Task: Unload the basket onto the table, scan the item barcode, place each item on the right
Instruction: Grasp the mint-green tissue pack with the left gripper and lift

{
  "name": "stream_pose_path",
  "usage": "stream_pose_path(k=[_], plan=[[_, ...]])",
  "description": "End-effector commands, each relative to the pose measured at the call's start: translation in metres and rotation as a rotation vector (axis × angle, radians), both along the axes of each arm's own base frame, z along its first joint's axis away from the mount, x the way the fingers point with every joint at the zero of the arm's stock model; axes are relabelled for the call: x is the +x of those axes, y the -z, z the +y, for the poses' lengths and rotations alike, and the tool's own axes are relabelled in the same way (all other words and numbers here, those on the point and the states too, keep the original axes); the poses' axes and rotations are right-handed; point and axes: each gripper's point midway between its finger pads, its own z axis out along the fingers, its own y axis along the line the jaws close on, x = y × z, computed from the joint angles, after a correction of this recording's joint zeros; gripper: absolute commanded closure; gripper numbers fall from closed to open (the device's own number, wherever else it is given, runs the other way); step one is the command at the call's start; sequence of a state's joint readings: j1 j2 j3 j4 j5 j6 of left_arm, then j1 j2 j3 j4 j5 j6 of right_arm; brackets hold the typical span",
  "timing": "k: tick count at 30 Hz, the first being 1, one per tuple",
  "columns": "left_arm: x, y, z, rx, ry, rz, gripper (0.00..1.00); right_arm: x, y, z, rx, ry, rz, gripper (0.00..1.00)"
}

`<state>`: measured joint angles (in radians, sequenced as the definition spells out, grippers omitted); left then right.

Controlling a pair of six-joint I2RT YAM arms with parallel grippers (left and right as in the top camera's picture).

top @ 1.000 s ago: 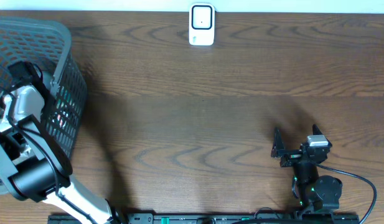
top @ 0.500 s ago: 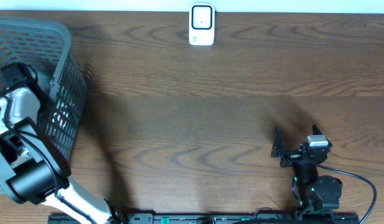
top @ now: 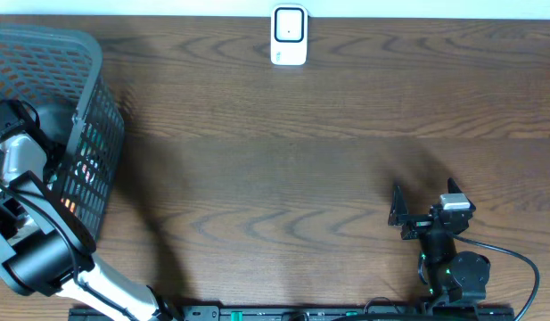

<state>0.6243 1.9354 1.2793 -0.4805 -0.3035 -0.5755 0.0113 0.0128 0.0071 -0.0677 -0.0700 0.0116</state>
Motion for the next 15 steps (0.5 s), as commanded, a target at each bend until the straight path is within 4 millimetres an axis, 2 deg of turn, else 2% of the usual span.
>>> stream_pose_path(k=[1,3,7,13,15], plan=[[0.0053,0.0172,-0.014,-0.078,0.079,0.003,0.2,-0.0001,0.0001,-0.0026,0.009,0.014,0.0,0.01],[0.0052,0.0172,-0.014,-0.078,0.079,0.003,0.32,-0.0001,0.0001,-0.0026,0.009,0.014,0.0,0.01],[0.0034,0.0179,-0.0153,-0.084,0.079,0.011,0.43,-0.0001,0.0001,-0.0026,0.009,0.014,0.0,0.01],[0.0016,0.019,-0.0166,-0.089,0.079,0.018,0.45,-0.0001,0.0001,-0.0026,0.009,0.014,0.0,0.01],[0.0015,0.019,-0.0166,-0.09,0.079,0.019,0.53,-0.0001,0.0001,-0.0026,0.009,0.014,0.0,0.01]])
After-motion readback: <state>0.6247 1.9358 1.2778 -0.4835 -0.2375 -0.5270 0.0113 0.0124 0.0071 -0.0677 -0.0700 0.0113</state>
